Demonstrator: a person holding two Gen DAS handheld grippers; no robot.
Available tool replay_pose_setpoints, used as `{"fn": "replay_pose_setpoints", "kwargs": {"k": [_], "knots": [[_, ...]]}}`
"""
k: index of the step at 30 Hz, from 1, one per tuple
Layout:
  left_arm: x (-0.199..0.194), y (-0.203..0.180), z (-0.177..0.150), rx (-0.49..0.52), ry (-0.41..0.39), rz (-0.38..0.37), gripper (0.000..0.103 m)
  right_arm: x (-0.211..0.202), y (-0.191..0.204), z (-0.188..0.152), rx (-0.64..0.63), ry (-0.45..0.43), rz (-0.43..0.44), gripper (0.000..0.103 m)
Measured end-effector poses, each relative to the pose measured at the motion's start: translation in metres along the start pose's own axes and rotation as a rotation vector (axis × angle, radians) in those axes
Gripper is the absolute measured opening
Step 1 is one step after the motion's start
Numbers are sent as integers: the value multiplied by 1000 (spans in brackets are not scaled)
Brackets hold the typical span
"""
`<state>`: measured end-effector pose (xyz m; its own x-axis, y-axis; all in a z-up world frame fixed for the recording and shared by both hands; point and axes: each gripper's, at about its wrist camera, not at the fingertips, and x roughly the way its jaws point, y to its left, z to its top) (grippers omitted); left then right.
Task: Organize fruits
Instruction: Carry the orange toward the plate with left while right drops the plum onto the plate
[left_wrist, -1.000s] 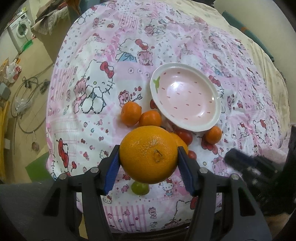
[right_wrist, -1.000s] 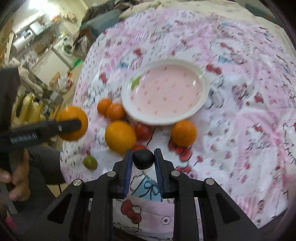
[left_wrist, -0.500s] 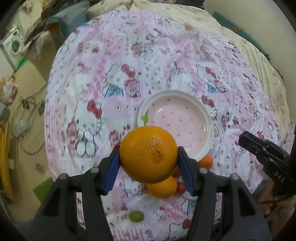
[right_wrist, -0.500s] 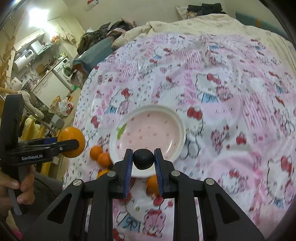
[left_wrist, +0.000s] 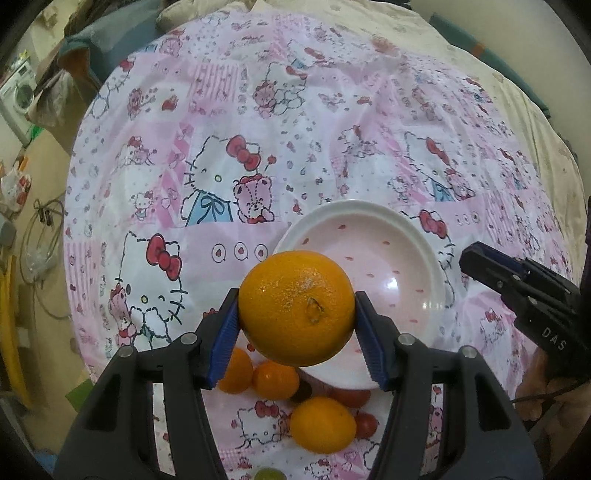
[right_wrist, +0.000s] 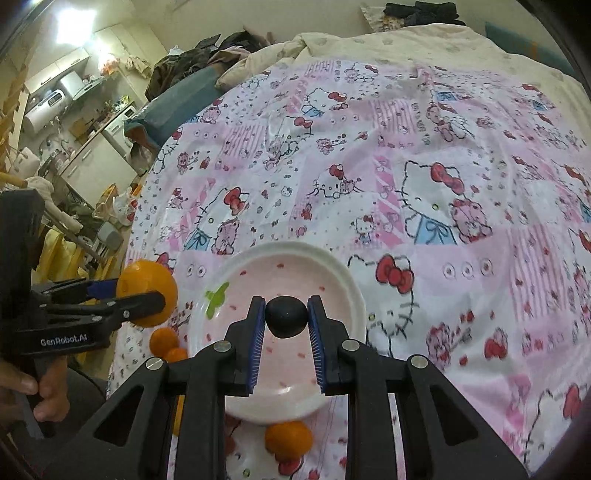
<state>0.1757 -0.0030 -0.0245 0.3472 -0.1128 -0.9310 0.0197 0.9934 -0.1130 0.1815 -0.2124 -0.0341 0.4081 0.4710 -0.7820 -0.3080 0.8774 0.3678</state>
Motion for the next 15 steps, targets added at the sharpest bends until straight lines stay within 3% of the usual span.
{"fn": "replay_pose_setpoints", "kwargs": {"k": [10, 15], "knots": [[20, 18, 9, -81, 49, -5, 55, 71, -3, 10, -46, 124, 0, 25], [25, 22, 11, -99, 68, -15, 55, 102, 4, 5, -117, 182, -46, 25]]}}
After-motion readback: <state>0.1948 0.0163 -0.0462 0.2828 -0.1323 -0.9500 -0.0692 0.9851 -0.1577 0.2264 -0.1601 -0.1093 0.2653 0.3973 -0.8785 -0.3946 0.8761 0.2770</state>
